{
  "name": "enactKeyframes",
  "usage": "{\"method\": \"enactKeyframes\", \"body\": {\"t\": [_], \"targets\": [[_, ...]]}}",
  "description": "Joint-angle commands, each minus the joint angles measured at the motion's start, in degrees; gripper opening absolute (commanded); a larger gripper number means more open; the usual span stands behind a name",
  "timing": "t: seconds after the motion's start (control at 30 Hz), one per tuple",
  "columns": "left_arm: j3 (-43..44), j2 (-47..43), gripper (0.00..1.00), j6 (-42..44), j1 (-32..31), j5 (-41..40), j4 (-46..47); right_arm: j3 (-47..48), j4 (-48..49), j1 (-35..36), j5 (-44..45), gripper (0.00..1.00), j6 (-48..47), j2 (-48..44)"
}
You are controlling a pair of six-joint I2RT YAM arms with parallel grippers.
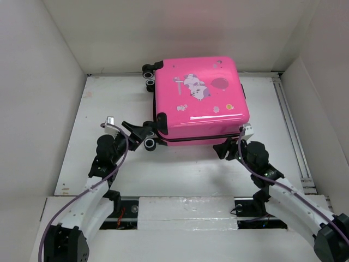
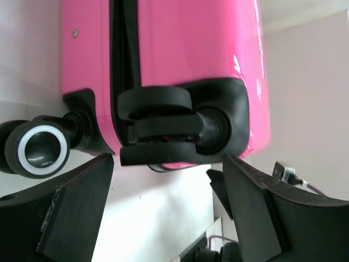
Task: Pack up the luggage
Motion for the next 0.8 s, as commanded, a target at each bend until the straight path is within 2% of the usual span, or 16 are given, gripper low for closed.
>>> {"method": "enactKeyframes", "body": {"t": [0.0, 0.1, 0.13, 0.3, 0.77], "targets": [[-1.0, -2.9, 0.76, 0.2, -0.2, 2.9, -2.5, 0.7, 4.0, -0.3, -1.0, 0.6, -0.2, 0.5], [-1.0, -3.8, 0.7, 0.2, -0.2, 2.9, -2.6, 0.7, 4.0, -0.3, -1.0, 0.6, -0.7, 1.0], [-1.5, -3.8, 0.64, 0.2, -0.2, 2.9, -2.6, 0.7, 4.0, -0.3, -1.0, 0.6, -0.7, 1.0], [-1.5, 1.5, 0.59, -0.4, -0.2, 6.2, 4.3, 0.7, 4.0, -0.3, -1.0, 0.6, -0.7, 1.0], [-2.1, 6.4, 0.63, -1.6, -0.2, 4.3, 12.6, 0.7, 5.1, -0.3, -2.5, 0.6, -0.7, 1.0]]}}
